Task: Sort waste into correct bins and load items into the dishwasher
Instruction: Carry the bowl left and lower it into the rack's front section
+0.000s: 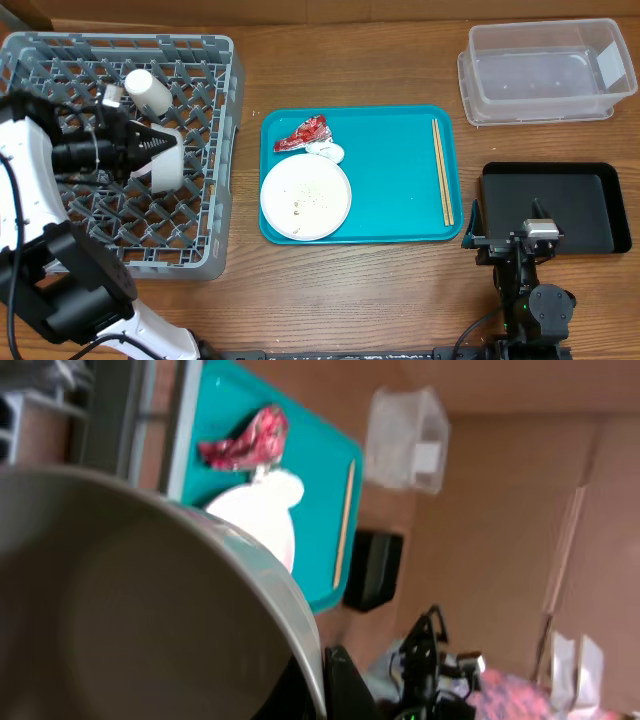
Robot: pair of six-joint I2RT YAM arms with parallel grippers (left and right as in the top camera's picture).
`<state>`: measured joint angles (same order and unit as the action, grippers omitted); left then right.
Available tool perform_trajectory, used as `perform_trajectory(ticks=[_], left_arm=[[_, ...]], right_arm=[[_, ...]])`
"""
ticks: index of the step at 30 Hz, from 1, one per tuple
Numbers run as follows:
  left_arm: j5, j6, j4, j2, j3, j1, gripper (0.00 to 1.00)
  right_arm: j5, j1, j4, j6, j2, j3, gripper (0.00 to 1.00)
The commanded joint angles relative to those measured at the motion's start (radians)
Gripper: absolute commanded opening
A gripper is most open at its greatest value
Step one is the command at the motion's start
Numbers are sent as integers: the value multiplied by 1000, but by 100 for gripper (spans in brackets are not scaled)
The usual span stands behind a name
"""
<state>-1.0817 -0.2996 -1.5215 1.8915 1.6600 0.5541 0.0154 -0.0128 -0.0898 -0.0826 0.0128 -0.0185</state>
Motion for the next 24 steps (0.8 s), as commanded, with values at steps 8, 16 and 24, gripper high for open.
perform_trajectory(ticks=[8,16,24], left_arm=[[-230,-83,97,50,-168,189,4],[-235,-111,93,129,-226,195,4],[-103,-27,92,130,-217,259,4]], right_arm=[[8,-3,6,-4,-10,10,100],[9,-3,6,-4,-10,10,100],[8,-3,6,-4,-10,10,100]])
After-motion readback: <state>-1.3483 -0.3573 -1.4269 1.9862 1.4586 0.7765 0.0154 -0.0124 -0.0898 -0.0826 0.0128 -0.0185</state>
